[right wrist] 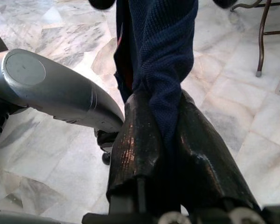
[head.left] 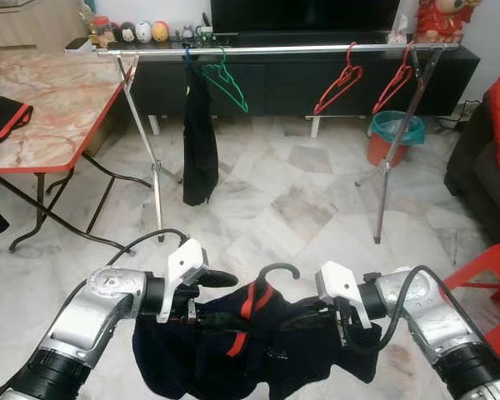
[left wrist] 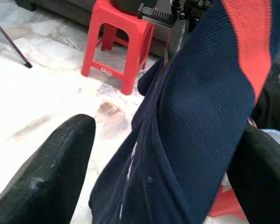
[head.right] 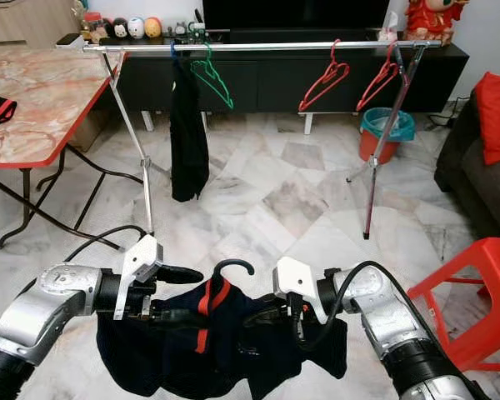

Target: Hang hanger

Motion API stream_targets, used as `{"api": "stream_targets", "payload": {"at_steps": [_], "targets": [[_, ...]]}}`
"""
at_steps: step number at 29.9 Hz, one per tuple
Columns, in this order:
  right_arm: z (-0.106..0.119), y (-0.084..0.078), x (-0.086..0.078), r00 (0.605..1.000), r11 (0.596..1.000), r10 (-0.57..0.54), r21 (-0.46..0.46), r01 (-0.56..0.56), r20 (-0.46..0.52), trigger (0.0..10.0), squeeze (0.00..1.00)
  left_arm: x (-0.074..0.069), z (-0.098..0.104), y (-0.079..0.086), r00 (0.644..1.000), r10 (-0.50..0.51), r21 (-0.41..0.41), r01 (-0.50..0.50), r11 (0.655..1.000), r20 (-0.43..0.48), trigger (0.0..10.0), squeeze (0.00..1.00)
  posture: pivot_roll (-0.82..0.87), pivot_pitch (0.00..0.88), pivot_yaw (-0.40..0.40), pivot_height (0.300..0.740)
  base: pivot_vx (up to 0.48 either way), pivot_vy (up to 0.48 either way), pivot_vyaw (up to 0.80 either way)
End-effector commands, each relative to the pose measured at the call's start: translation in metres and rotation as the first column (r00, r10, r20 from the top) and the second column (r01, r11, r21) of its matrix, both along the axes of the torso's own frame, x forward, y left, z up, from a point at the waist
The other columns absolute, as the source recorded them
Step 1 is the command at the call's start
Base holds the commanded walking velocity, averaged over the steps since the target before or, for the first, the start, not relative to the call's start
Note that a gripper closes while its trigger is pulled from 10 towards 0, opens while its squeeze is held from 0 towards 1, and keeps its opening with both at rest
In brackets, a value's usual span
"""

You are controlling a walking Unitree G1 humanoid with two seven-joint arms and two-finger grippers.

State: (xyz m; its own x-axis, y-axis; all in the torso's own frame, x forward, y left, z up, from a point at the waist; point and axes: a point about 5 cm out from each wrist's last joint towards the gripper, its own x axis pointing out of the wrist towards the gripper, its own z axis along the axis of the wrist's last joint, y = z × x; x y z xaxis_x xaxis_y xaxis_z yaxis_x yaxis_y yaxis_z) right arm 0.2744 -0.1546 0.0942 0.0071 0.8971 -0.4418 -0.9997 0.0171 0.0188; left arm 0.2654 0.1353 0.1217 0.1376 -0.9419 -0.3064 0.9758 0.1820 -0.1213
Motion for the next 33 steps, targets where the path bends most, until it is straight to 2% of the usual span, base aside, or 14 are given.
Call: {"api": "stream_targets", "payload": {"at_steps": [1,7,8,9,10,11,12,13,14,33], "targets": [[0.014,0.008,0.004,0.998,0.999,0.023,0.039,-0.025,0.053,10.0,0.0,0.002,0.0,-0.002,1.0,-0.008,0.026,0.008,1.0,0.012,10.0,0.0,-0.06,0.024,0.024,0.74,0.0,0.0,0.0],[0.016,0.011,0.005,0.998,0.998,0.024,0.048,-0.027,0.059,10.0,0.0,0.002,-0.002,-0.005,1.0,-0.006,0.024,0.006,1.0,0.007,10.0,0.0,-0.06,0.025,0.023,0.74,0.0,0.0,0.0],[0.017,0.012,0.006,0.998,0.998,0.024,0.052,-0.027,0.061,10.0,0.0,0.001,-0.003,-0.005,1.0,-0.004,0.023,0.004,1.0,0.002,7.8,0.0,-0.06,0.025,0.023,0.74,0.0,0.0,0.0],[0.017,0.012,0.006,0.998,0.998,0.024,0.053,-0.027,0.061,10.0,0.0,0.001,-0.004,-0.005,1.0,-0.004,0.024,0.004,1.0,0.001,7.8,0.0,-0.06,0.025,0.023,0.74,0.0,0.0,0.0],[0.017,0.012,0.006,0.998,0.998,0.022,0.054,-0.026,0.062,10.0,0.0,0.001,-0.005,-0.005,1.0,-0.002,0.025,0.003,1.0,-0.001,6.5,0.0,-0.06,0.025,0.023,0.74,0.0,0.0,0.0],[0.017,0.012,0.006,0.998,0.998,0.021,0.056,-0.024,0.063,10.0,0.0,0.001,-0.005,-0.005,1.0,-0.003,0.026,0.003,1.0,-0.002,2.9,0.0,-0.06,0.025,0.023,0.74,0.0,0.0,0.0],[0.017,0.013,0.006,0.998,0.998,0.02,0.057,-0.023,0.064,10.0,0.0,0.001,-0.005,-0.005,1.0,-0.004,0.028,0.004,1.0,-0.004,1.0,0.0,-0.06,0.025,0.023,0.74,0.0,0.0,0.0],[0.017,0.013,0.006,0.998,0.998,0.02,0.057,-0.023,0.064,10.0,0.0,0.001,-0.005,-0.005,1.0,-0.004,0.028,0.004,1.0,-0.004,1.0,0.0,-0.06,0.025,0.023,0.74,0.0,0.0,0.0],[0.018,0.013,0.007,0.998,0.998,0.019,0.058,-0.023,0.064,10.0,0.0,0.0,-0.006,-0.005,1.0,-0.004,0.028,0.004,1.0,-0.008,0.0,0.0,-0.06,0.025,0.023,0.74,0.0,0.0,0.0],[0.022,0.019,0.012,0.997,0.997,0.0,0.083,-0.006,0.074,10.0,0.0,0.0,-0.007,-0.005,1.0,-0.011,0.044,0.012,0.999,-0.009,0.0,0.0,-0.06,0.029,0.024,0.74,0.0,0.0,0.0]]}}
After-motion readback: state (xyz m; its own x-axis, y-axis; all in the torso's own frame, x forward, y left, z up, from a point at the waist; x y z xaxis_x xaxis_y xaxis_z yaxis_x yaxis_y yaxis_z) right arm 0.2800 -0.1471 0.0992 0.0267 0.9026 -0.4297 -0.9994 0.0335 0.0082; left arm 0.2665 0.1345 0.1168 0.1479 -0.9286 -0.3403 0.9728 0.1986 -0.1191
